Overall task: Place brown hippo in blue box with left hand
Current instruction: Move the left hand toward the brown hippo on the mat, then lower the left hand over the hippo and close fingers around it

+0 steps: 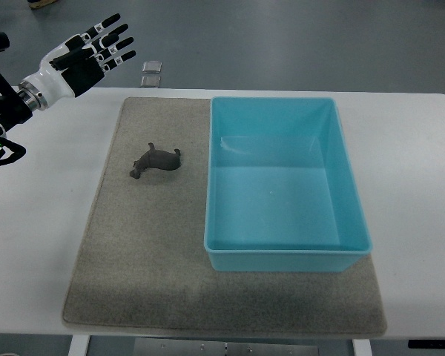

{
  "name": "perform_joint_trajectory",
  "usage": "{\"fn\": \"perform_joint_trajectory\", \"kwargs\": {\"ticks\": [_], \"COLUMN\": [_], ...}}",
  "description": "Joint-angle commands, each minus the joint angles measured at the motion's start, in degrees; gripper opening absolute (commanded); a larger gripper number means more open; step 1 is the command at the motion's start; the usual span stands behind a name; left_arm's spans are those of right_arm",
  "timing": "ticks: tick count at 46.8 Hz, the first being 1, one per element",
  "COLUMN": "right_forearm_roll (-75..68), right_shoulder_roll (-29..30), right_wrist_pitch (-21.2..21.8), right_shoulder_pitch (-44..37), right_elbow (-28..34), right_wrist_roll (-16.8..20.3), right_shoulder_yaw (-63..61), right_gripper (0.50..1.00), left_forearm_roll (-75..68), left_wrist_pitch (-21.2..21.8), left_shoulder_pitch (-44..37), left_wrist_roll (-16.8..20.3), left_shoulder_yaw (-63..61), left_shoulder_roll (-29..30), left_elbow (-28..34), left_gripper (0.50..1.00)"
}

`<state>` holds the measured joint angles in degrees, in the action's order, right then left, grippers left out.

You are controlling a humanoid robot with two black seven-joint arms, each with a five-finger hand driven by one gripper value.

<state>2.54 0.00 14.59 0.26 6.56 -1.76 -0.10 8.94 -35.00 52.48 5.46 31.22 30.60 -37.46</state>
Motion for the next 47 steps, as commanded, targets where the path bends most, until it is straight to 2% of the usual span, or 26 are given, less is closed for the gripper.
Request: {"fn": "perform_joint_trajectory", "kwargs": {"ticks": [1,19,29,36,47], "right_forearm_roll": [0.0,0.0,0.0,0.0,0.0], "right_shoulder_roll": [0.0,0.0,0.0,0.0,0.0], "right_wrist_pitch": [0.0,0.0,0.0,0.0,0.0], "right_shoulder_pitch": [0.0,0.0,0.0,0.0,0.0], "right_elbow": [0.0,-0.1,-0.1,0.0,0.0], "right_wrist_roll": [0.0,0.0,0.0,0.0,0.0], "right_shoulder_yaw": [0.0,0.0,0.0,0.0,0.0], "right_gripper": [0.936,0.936,0.936,0.936,0.936], "left_forearm_roll": [-1.5,-27.5,-42.1,-51.6,-61.6], "left_wrist_pitch": [0.0,0.0,3.4,9.3,18.8], "left_shoulder_pitch": [0.1,-0.3,-1.8,-4.5,-6.7], "left_wrist_roll": [0.0,1.0,3.9,7.3,7.5], "left_shoulder_yaw": [-0.1,0.0,-0.7,-0.7,-3.6], "left_shoulder_roll": [1.1,9.9,15.4,18.2,19.6], "left_elbow": [-0.6,-10.6,-19.3,-26.9,-32.6], "left_gripper": [0.999,0.999,0.999,0.999,0.999]}}
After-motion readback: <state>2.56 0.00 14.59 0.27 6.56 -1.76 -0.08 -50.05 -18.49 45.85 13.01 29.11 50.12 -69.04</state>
